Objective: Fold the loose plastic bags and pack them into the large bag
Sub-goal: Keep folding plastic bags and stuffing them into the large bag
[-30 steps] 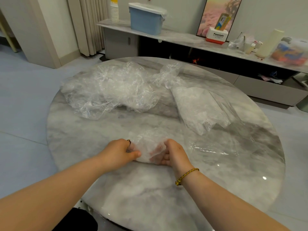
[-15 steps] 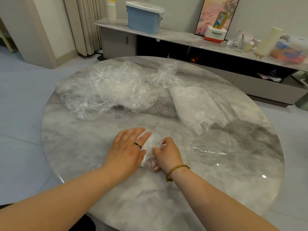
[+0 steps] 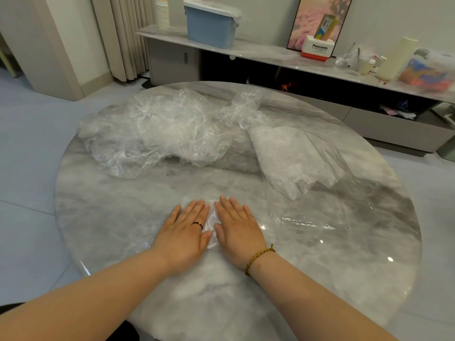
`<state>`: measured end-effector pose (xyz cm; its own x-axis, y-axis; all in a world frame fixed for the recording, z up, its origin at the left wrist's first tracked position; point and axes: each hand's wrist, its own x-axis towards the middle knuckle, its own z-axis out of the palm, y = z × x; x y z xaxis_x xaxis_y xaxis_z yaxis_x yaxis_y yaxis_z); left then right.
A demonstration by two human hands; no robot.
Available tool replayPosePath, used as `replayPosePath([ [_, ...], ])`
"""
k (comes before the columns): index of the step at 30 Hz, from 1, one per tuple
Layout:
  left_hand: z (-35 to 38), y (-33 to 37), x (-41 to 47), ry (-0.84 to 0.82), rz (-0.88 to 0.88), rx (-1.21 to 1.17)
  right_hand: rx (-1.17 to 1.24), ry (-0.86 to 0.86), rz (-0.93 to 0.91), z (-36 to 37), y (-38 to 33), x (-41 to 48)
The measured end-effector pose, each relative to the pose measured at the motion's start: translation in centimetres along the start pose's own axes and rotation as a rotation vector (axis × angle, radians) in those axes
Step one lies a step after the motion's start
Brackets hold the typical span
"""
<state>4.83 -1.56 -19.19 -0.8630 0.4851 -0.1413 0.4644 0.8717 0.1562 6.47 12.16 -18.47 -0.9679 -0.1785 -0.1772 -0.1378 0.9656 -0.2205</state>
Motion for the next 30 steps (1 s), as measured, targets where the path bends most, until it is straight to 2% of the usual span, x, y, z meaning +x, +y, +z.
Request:
replayPosePath([
  [5,-0.4,0.2,-0.1,-0.044,-0.009,0.016,-0.039,-0.061,0.024,-0.5,0.1,-0.3],
  [10,-0.7,0.3,0.2,-0.086,-0.024,0.011,-0.012,-0.033,0.032,-0.2,0.0,-0.1],
  [12,-1.3,0.3,0.3,-0.088,-0.058,-0.04,0.056,0.001,0.041,-0.1,0.0,-0.1],
  [17,-3.0,-0.5,1.2,0.068,-0.214,-0.264,0.311,0.205,0.102,-1.0,0.3,-0.2],
  [23,-3.9,-0.8,1.7,-0.047,-0.318,-0.298,0.505,0.235,0.174,-1.9,0.2,-0.8],
  [26,-4.0,-0.8,1.7,-0.035,-0.313,-0.326,0.619,0.238,0.215,-2.1,0.2,-1.2],
  [28,-4.1,-0.8,1.5,0.053,-0.317,-0.512,0.71,0.251,0.251,-2.4,0.4,-1.6],
  [30,-4.6,-0.4,1.3,0.148,-0.326,-0.825,0.827,0.273,0.306,-3.0,0.4,-2.0],
])
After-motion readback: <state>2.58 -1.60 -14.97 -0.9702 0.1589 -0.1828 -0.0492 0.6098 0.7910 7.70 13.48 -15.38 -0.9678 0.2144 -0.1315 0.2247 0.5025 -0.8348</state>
